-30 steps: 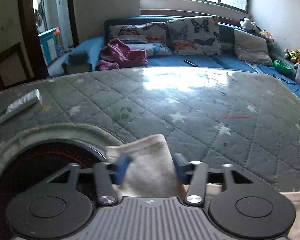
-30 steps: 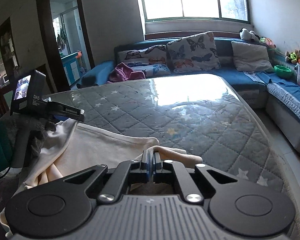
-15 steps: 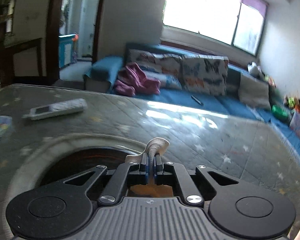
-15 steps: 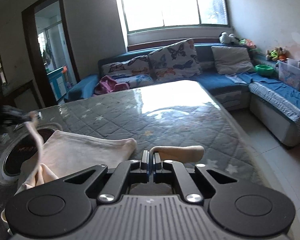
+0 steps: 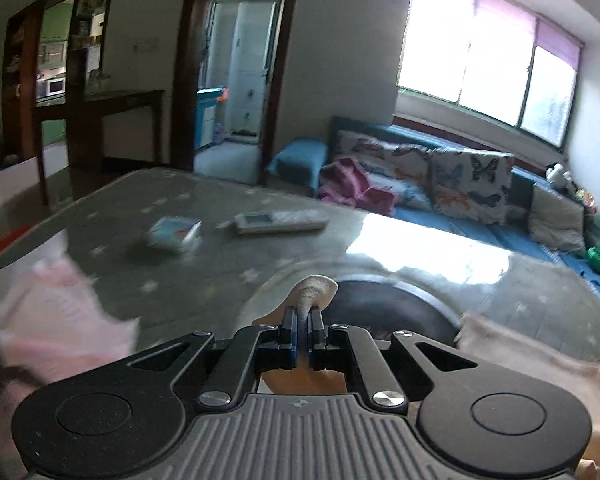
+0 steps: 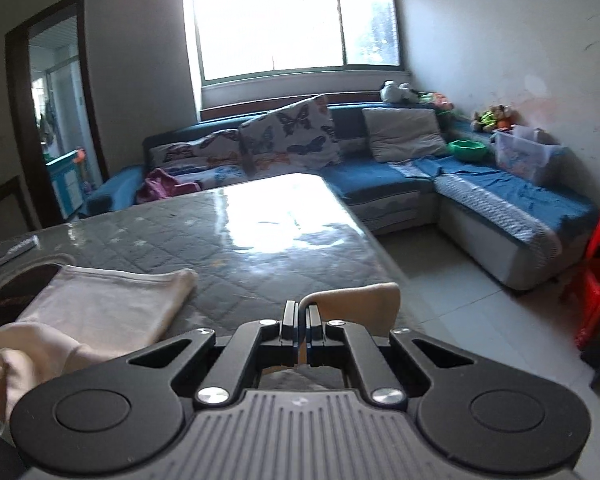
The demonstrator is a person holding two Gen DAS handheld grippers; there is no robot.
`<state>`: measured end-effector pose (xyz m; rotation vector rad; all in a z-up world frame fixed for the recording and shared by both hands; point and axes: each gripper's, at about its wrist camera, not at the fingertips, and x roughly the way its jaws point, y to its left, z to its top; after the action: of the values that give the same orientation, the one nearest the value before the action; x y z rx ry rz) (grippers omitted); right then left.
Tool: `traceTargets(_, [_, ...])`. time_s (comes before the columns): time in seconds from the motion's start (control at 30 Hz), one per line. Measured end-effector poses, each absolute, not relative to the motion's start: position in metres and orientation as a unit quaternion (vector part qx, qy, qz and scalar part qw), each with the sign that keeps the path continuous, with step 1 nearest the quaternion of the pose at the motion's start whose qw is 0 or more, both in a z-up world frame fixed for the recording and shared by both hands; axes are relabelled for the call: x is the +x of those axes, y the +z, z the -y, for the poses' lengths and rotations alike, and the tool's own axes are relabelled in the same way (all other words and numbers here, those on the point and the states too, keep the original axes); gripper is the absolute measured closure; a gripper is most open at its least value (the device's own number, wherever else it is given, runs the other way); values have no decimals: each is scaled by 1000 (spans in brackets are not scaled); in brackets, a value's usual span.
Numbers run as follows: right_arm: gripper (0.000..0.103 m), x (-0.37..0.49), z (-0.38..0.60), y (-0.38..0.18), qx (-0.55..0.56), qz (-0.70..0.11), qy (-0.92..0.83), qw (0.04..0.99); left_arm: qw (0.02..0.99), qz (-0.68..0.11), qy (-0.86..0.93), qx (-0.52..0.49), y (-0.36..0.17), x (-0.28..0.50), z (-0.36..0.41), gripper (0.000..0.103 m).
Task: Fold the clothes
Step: 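Lift the sweatshirt with both grippers and spread it flat across the table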
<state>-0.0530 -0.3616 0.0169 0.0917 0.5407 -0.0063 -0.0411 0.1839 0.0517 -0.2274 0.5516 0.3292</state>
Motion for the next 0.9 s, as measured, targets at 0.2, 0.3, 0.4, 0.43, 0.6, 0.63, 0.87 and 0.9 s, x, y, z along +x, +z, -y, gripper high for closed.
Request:
traceTargets(0.2, [99, -56, 375, 0, 53, -303, -24, 951, 924, -327, 175, -87, 23, -58, -197, 98])
traceTargets(0.3, [93, -65, 381, -8, 59, -322, -34, 944, 918, -349, 174, -70, 13, -58, -194, 94])
traceTargets(0.4, [88, -77, 394, -12, 71, -330, -49, 940, 920, -352, 164, -59, 12, -62, -188, 91])
traceTargets(0.43, [88, -80, 400, -12, 74, -330, -55, 940, 923, -348, 153, -53, 14, -64, -184, 91])
traceTargets(0.6, [78, -85, 418, -8, 81, -322, -77, 940, 940, -339, 47, -20, 21, -74, -137, 91])
traceTargets(0.63, [76, -84, 419, -9, 81, -322, -76, 940, 941, -339, 21, -15, 21, -76, -125, 91])
traceTargets(0.87, [68, -65, 418, -20, 73, -336, -59, 937, 927, -340, -158, 13, 14, -78, -42, 77])
traceTargets(0.9, [67, -60, 418, -23, 71, -339, -58, 936, 924, -342, -172, 18, 12, -76, -33, 75])
